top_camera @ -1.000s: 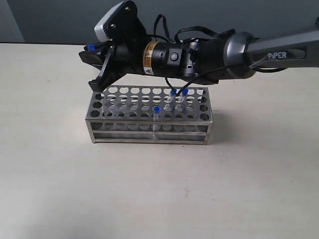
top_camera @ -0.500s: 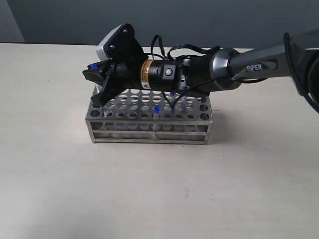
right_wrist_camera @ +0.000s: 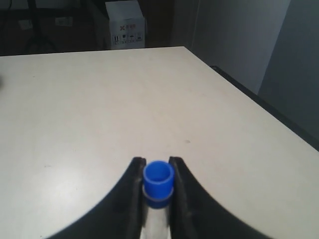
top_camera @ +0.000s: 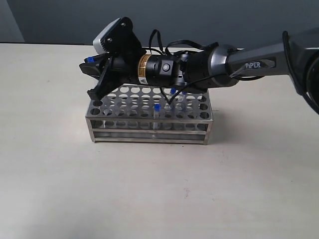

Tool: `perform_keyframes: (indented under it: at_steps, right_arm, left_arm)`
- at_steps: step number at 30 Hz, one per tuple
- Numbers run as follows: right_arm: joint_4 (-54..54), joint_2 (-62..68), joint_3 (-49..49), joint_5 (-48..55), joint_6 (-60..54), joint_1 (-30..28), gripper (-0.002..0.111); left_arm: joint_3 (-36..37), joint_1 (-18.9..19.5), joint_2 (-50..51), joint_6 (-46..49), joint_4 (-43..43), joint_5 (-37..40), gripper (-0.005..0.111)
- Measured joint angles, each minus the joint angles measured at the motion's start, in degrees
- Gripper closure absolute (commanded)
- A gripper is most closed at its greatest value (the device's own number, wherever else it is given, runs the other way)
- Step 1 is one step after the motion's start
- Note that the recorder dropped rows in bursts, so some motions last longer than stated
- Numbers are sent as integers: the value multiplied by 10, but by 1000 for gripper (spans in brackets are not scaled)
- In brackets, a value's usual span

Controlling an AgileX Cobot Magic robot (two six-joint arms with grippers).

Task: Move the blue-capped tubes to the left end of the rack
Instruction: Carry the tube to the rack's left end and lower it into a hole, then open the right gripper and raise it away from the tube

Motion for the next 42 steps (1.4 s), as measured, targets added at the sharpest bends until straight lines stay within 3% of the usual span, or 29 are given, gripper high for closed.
perform_keyframes:
  at_steps: [19,21,26,28,36,42]
  right_arm:
    - [-24,32,-2,8,39,0,108]
    - [-27,36,-2,8,41,0,102]
    - [-65,39,-2,13,52,0,67]
    - [-76,39,-2,17,61,0,61]
    - [-84,15,-2,35,70,0,60]
    - [-91,-81,-2,172,70,0,60]
  left_arm:
    - [0,0,0,0,0,0,106]
    - [0,0,0,0,0,0,106]
    - [0,0,0,0,0,0,106]
    - [0,0,0,0,0,0,106]
    - [0,0,0,0,0,0,106]
    - [0,0,0,0,0,0,106]
